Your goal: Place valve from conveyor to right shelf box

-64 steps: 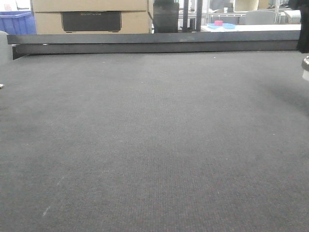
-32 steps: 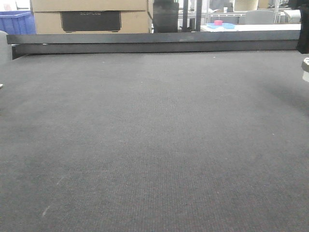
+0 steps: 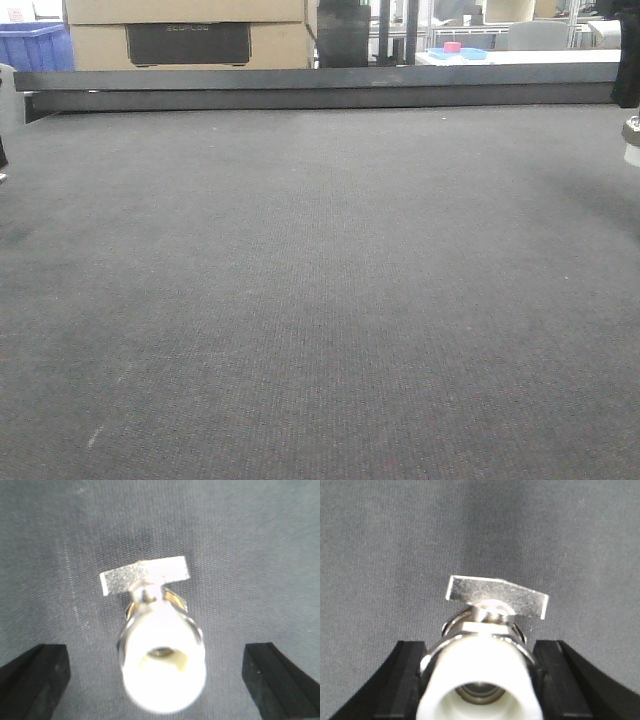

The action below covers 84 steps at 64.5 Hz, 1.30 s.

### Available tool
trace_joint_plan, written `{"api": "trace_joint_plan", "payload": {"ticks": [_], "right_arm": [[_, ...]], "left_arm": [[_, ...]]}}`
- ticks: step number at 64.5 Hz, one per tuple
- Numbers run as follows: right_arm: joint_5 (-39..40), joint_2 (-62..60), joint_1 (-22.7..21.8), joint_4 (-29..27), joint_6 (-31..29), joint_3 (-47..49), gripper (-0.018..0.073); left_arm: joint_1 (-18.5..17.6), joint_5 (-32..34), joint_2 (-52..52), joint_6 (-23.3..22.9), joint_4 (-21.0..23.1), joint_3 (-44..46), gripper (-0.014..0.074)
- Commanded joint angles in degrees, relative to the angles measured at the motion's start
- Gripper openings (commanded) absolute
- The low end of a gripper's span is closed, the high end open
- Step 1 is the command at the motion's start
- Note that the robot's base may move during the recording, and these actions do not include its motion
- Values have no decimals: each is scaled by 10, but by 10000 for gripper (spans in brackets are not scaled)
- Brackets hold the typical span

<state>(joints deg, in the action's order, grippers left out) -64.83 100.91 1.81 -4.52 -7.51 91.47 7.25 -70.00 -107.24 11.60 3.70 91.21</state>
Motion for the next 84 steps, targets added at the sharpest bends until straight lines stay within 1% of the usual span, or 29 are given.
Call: {"api": "trace_joint_plan", "payload": {"ticks": [1, 14, 17, 21, 30, 35, 38, 39, 52, 62, 84], "right_arm": [[21, -10, 0, 1, -4, 3, -154], [22, -10, 0, 1, -4, 3, -154], [22, -10, 0, 1, -4, 3, -154], [23, -10, 0, 1, -4, 3, -154], [23, -10, 0, 1, -4, 3, -154], [23, -10, 0, 1, -4, 3, -154], [23, -10, 0, 1, -4, 3, -154], [23, -10, 0, 1, -4, 3, -154], [23, -26, 0, 1, -4, 3, -154], [24, -54, 0, 1, -4, 3, -154], [68, -151, 0, 1, -4, 3, -154]], "left_arm": [[0, 0, -10, 2, 1, 3, 599], [0, 5, -12, 2, -1, 3, 597], [0, 9, -13, 2, -4, 3, 578], [0, 12, -16, 2, -4, 3, 524], [0, 9, -32, 2, -4, 2, 246], [0, 4, -41, 2, -4, 2, 14], [0, 4, -42, 2, -4, 2, -96], [0, 4, -42, 2, -4, 2, -110], [0, 4, -16, 2, -4, 5, -111], [0, 7, 38, 2, 2, 21, -111], [0, 33, 171, 0, 3, 75, -111]]}}
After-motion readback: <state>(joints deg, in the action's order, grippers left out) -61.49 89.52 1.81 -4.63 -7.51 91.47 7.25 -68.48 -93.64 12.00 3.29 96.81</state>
